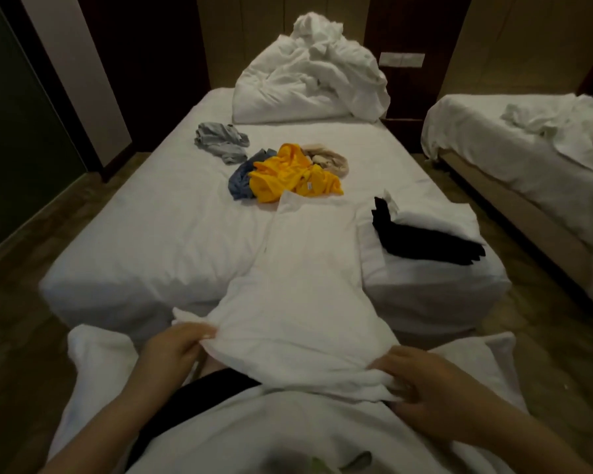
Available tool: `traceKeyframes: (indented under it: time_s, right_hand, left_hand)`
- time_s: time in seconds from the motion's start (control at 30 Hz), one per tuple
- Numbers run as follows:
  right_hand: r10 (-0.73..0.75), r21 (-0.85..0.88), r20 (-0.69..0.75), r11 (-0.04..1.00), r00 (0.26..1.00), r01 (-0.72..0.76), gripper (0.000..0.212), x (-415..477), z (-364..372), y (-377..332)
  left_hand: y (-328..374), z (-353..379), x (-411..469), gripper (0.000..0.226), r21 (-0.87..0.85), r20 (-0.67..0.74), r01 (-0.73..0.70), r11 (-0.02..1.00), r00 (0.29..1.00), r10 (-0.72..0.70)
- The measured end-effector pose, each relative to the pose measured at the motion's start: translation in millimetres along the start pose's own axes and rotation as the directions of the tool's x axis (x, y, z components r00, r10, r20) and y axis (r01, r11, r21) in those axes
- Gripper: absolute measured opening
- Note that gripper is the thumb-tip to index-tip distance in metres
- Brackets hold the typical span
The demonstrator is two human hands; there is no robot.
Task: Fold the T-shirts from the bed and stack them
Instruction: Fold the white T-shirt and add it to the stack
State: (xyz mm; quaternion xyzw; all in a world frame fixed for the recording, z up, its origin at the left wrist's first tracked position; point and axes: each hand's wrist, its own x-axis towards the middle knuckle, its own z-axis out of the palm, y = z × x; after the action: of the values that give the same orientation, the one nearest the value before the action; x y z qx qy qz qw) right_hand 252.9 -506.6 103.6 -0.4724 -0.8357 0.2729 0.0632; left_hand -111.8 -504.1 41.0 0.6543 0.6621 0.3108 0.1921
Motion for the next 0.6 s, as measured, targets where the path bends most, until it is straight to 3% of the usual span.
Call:
traceKeyframes:
  time_s: [0.07, 0.1, 0.17, 0.23, 0.37, 0.47, 0.6]
  right_hand:
    - [-0.028, 0.136, 0.123, 0.991, 0.992, 0.011, 0.035, 4.5, -7.3, -8.0]
    - [-0.042, 0.221, 0.19, 0.975, 0.981, -0.001, 0.036, 9.1, -11.0, -13.0]
    - [-0.07, 0.354, 0.361, 0.933, 0.93, -0.067, 0.034, 20.1, -20.4, -21.4]
    - [-0.092, 0.424, 0.423, 0.899, 0.901, -0.107, 0.021, 38.1, -26.8, -26.1]
    - [0.022, 0.508, 0.169, 0.855, 0.985, -0.106, 0.016, 95.1, -15.6, -38.1]
    - [0.078, 0.483, 0.091, 0.868, 0.993, -0.113, 0.019, 131.7, 6.8, -50.9]
    - [-0.004, 0.27, 0.009, 0.963, 1.0, 0.002, 0.035, 145.0, 48.8, -67.2]
  left_hand:
    - [4.3, 3.9, 4.2, 0.059, 0.053, 0.028, -0.001, 0.999, 1.0, 0.0]
    - [6.3, 5.4, 5.7, 0.064, 0.077, 0.036, 0.011, 0.997, 0.999, -0.014]
    - [6.9, 6.9, 7.0, 0.049, 0.118, 0.017, 0.048, 0.992, 0.999, -0.05]
    - [5.6, 8.9, 8.1, 0.024, 0.082, -0.046, 0.133, 0.988, 0.99, -0.13]
    - [1.7, 12.8, 6.3, 0.026, 0.024, -0.169, 0.323, 0.946, 0.934, -0.314]
    - [0.7, 14.6, 6.0, 0.024, -0.099, -0.162, 0.373, 0.922, 0.909, -0.385]
    - [6.3, 17.8, 4.1, 0.027, -0.404, -0.083, 0.441, 0.801, 0.855, -0.513]
